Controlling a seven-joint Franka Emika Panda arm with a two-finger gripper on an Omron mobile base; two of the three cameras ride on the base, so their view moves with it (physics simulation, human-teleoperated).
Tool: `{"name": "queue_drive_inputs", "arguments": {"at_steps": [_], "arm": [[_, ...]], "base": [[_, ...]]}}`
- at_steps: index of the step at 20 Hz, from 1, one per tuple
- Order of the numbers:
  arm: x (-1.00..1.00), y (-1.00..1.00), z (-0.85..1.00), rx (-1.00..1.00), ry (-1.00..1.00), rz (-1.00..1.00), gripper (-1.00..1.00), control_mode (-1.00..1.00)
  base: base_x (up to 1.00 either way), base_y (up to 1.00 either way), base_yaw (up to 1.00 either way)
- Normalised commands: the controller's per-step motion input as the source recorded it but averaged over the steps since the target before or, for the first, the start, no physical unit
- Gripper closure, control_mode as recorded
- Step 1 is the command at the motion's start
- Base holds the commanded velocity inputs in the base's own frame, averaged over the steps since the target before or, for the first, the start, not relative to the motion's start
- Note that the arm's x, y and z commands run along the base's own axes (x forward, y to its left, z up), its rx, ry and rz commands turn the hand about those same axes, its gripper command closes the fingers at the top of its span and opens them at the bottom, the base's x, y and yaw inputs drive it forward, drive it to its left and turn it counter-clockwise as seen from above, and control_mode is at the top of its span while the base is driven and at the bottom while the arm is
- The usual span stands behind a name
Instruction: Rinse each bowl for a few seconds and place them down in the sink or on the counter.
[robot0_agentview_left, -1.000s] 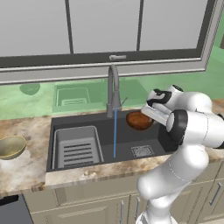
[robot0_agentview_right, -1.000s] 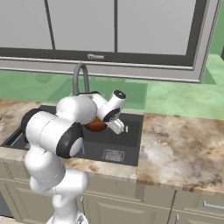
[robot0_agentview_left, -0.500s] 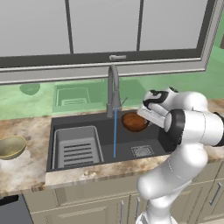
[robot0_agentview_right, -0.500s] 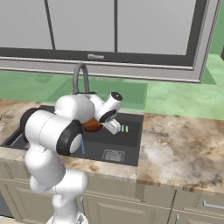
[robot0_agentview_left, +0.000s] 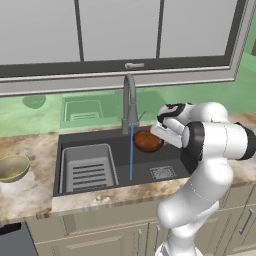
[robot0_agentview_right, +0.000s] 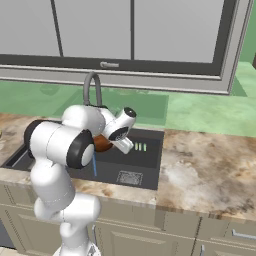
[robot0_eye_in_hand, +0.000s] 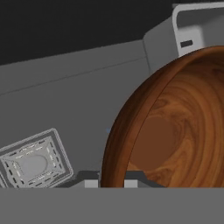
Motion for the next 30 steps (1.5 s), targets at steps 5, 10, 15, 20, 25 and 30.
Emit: {"name": "queue_drive_inputs", "arguments": {"at_steps": [5,10,15,20,25,30], "arm": [[0.17,0.19,-0.12,0.01,0.0,0.03,1.0,-1.0],[0.18,0.13,-0.11,0.01,-0.01,0.02,1.0,-1.0],[0.26,0.07,-0.12,0.0,0.0,0.01,1.0,-1.0],[0.09,-0.03,-0.06,0.01,-0.02,0.02,1.0,-1.0],[-0.04,-0.29,0.0,0.02,-0.05,0.07,1.0,-1.0],[-0.04,-0.3,0.0,0.02,-0.05,0.07,1.0,-1.0]], "base": [[0.0,0.0,0.0],[0.0,0.0,0.0],[0.0,0.0,0.0],[0.0,0.0,0.0],[0.0,0.0,0.0],[0.0,0.0,0.0]]}}
